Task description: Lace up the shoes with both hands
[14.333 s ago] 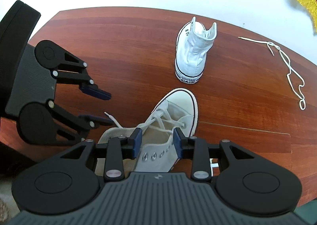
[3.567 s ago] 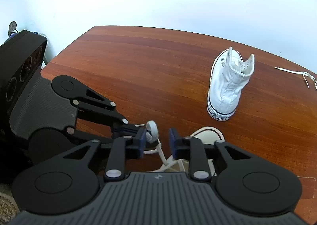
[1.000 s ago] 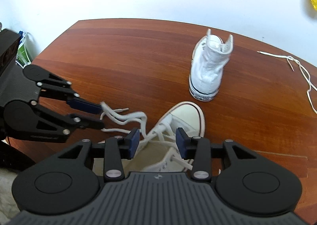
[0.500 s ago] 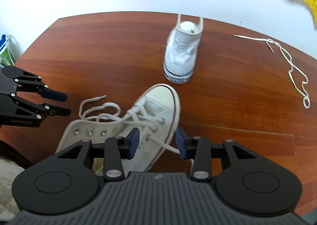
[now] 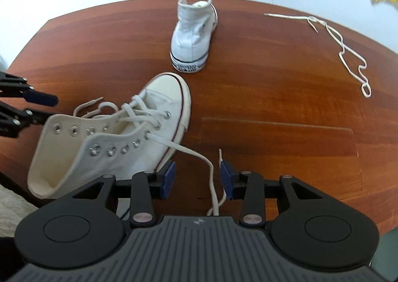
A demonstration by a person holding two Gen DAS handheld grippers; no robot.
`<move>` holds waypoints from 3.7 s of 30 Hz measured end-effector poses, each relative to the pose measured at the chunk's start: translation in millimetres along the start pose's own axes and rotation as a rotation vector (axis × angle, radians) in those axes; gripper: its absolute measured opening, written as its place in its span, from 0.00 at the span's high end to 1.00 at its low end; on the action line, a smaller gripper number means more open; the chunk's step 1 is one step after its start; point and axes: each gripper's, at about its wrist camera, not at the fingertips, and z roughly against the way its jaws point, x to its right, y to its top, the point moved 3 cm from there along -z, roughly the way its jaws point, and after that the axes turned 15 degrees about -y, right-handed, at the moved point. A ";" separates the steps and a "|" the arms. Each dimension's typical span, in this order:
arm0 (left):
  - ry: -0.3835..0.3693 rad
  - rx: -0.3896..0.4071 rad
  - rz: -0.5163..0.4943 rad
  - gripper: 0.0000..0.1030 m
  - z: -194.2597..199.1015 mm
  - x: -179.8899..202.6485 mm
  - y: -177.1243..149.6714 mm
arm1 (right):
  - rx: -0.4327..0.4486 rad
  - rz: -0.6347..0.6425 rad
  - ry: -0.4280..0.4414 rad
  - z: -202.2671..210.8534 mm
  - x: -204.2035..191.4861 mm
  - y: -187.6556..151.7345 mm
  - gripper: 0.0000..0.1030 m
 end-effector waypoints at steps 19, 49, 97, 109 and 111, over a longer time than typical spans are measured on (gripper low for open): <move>-0.051 -0.026 0.014 0.51 -3.8 23.7 26.1 | -0.123 0.080 0.035 -65.3 7.2 3.1 0.86; -0.046 -0.113 -0.057 0.51 -27.8 43.4 29.4 | -0.080 0.087 0.038 -51.3 6.7 8.0 0.99; -0.017 -0.132 -0.086 0.48 -29.1 48.9 31.1 | 0.064 0.281 0.262 8.8 -83.5 53.5 0.99; 0.014 -0.156 -0.092 0.48 -30.0 47.0 26.5 | 0.019 0.415 0.269 8.6 -87.4 43.7 0.99; 0.015 -0.156 -0.090 0.48 -29.7 46.5 26.0 | 0.010 0.450 0.271 7.6 -88.5 43.1 0.99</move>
